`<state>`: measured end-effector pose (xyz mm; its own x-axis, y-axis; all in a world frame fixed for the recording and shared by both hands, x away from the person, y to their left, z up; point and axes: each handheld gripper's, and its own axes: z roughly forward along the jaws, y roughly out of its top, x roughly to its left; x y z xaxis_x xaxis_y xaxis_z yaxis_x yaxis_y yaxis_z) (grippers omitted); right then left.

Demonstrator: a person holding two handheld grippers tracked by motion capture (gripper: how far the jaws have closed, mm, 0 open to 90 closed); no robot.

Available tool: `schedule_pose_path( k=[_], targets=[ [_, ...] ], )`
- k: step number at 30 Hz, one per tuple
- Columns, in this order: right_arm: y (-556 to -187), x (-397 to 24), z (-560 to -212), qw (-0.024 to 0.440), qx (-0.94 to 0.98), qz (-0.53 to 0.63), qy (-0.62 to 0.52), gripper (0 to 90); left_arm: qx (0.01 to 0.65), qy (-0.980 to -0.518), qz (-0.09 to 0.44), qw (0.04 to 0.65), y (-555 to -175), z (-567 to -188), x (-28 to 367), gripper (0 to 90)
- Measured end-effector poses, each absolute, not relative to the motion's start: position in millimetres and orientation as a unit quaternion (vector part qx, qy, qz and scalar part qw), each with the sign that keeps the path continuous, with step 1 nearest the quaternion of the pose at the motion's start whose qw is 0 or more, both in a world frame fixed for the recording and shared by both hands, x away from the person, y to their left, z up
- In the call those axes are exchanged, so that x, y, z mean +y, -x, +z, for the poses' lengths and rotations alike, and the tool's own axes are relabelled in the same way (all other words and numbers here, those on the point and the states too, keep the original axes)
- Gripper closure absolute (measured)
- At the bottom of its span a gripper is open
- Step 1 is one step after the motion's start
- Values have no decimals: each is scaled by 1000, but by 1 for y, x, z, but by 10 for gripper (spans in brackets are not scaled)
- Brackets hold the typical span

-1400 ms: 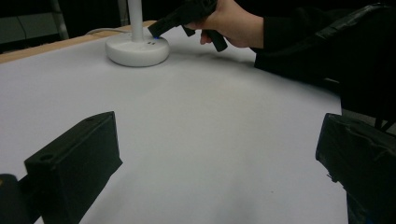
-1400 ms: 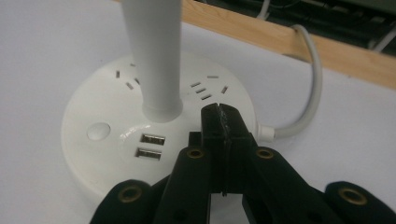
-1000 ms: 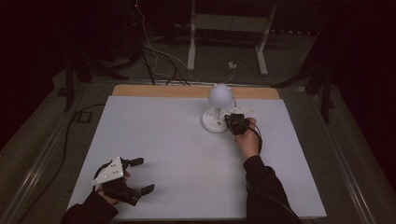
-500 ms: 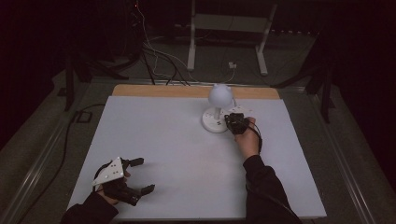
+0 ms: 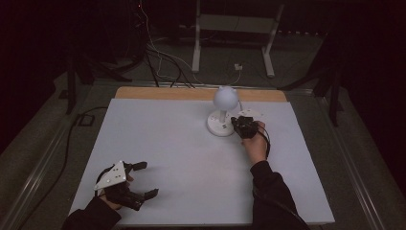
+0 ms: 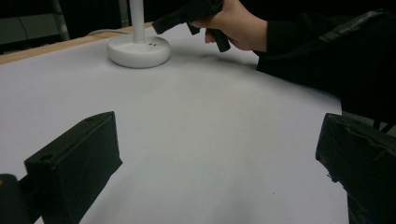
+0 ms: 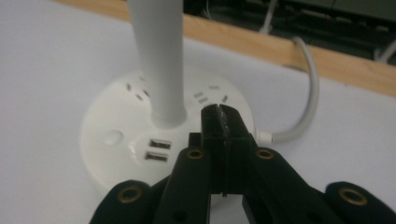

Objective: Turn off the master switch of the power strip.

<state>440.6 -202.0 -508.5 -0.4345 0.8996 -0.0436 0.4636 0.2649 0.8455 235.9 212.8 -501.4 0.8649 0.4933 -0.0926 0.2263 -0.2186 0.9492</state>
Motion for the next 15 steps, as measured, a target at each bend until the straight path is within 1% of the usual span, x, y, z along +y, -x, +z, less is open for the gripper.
schedule_pose_path(
  k=[2,3,6,10,13,14,15],
  targets=[
    [-439,-202,-506,281,745,402,-452,900,233,-772,114,580,-236,-502,212,3],
    [-439,-203,-504,274,743,407,-456,900,233,-773,115,579,-236,-502,212,3],
    [-439,-202,-495,276,741,411,-453,894,232,-773,115,580,-235,-501,212,3],
    [-437,-200,-488,279,743,413,-447,841,233,-772,115,580,-236,-501,212,3],
    [-436,-202,-487,277,741,415,-449,760,232,-772,115,580,-235,-501,212,3],
    [-435,-202,-486,278,740,413,-452,720,232,-772,115,580,-235,-501,212,3],
    [-434,-203,-486,278,739,415,-452,647,233,-772,115,580,-235,-501,212,3]
  ],
)
